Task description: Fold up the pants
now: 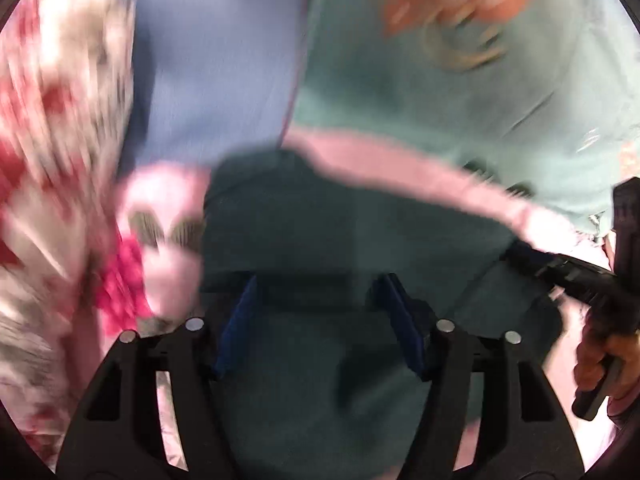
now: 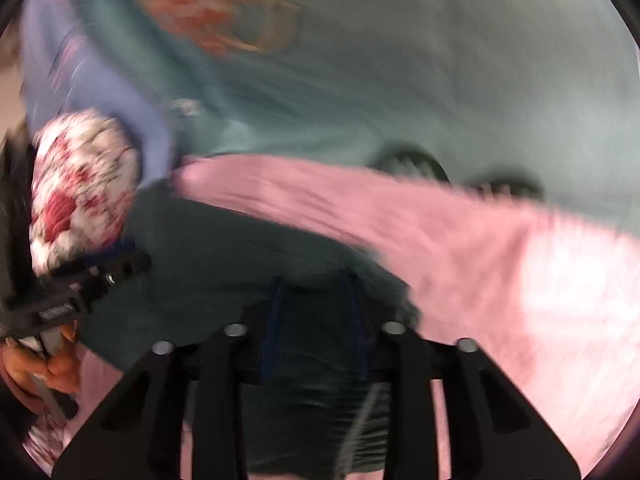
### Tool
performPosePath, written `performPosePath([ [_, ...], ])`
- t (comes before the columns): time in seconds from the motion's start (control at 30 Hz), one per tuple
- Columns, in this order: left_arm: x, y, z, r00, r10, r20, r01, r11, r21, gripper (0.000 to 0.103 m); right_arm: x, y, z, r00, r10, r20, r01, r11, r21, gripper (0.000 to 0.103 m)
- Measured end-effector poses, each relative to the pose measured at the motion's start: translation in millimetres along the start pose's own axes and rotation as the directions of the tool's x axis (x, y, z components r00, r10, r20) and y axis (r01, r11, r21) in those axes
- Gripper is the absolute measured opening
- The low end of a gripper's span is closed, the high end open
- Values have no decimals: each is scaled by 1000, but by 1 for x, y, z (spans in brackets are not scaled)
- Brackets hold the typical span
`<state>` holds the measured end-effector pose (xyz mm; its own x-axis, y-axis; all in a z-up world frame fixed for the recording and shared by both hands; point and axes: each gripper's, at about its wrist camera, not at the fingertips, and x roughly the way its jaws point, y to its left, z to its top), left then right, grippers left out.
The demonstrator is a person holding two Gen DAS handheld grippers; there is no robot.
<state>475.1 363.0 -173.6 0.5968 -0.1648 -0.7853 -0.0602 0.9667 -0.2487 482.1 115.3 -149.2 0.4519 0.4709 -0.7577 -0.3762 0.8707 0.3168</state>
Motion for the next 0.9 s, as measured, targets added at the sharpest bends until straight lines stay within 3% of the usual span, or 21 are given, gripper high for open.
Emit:
performPosePath([
  [0.03,-3,0,-3,1000,2,16,-2,1000,13,66,-2,-9,-1,1000,22,11,-22,999,43,4],
  [0.1,-20,-4,-2,999,31,20,-32,999,40,64,-13,-12,0,998,69,0,-69,990,123,11],
  [0.17,-48,-5,-6,996,16,88,-18,1000,20,67,-40,3,-5,995,88,50,-93,991,94,21],
  [0.23,-67,-6,-20,992,-6,126,4,1000,14,74,-64,24,-18,991,103,86,-105,994,23,23],
  [0.3,-63,-10,-38,995,11,97,-13,1000,28,75,-65,30,-34,994,94,63,-94,996,3,26],
  [0.37,-36,-12,-55,998,70,3,-70,997,38,75,-41,26,-48,1000,-7,-31,7,1000,-17,26],
  [0.4,-28,-11,-62,994,105,-30,-104,993,55,78,-31,23,-56,998,-13,-54,12,1000,-18,26],
  [0.43,-28,-14,-66,991,131,-32,-128,989,81,78,-32,25,-59,1000,0,-27,-1,1000,-22,26],
  [0.5,-48,-24,-65,987,158,-36,-154,984,86,79,-47,36,-56,996,-46,-71,46,999,-4,32],
  [0.53,-65,-28,-63,990,139,-23,-137,988,74,86,-59,43,-54,997,-47,-65,47,999,11,43],
  [0.63,-121,-38,-67,986,149,67,-152,988,33,99,-111,76,-59,993,-113,37,115,993,-39,64],
  [0.8,-193,-62,-89,979,172,107,-174,985,12,101,-186,118,-92,979,-184,85,189,980,-65,69],
  [0.87,-216,-67,-97,980,170,105,-173,985,21,101,-201,128,-110,977,-195,89,202,977,-71,89],
  [0.9,-230,-71,-106,979,175,104,-179,983,31,101,-215,132,-124,975,-201,98,209,975,-76,91],
])
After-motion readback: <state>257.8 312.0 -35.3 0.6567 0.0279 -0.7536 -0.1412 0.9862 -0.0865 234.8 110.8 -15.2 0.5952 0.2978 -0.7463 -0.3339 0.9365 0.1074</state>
